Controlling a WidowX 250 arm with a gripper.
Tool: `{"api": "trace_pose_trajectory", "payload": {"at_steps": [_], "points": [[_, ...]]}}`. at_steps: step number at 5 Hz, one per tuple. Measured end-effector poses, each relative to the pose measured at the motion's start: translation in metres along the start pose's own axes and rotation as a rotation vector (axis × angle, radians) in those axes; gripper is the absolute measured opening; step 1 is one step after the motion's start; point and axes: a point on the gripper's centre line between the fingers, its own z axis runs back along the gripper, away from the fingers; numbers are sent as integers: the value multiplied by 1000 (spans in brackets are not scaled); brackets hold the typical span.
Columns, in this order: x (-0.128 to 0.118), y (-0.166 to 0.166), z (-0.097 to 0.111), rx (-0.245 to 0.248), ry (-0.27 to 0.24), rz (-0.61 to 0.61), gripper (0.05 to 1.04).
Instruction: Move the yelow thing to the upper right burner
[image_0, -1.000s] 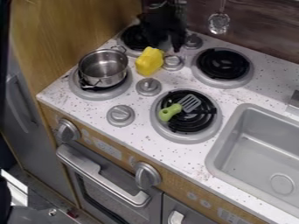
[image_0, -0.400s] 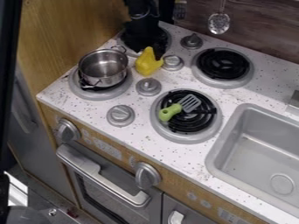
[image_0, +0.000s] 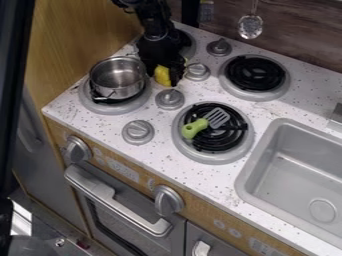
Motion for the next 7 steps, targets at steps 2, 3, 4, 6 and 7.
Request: {"api": "trace_pose_trajectory", "payload": {"at_steps": [2, 3, 4, 6, 7], "points": [[4, -10, -6, 15, -19, -18, 780], [6, -16, -4, 34, -25, -23, 779], [17, -47, 19, 5, -81, -18, 779], [36, -109, 34, -91, -134, -20, 779], [37, -131, 10, -137, -114, -11, 779]]}}
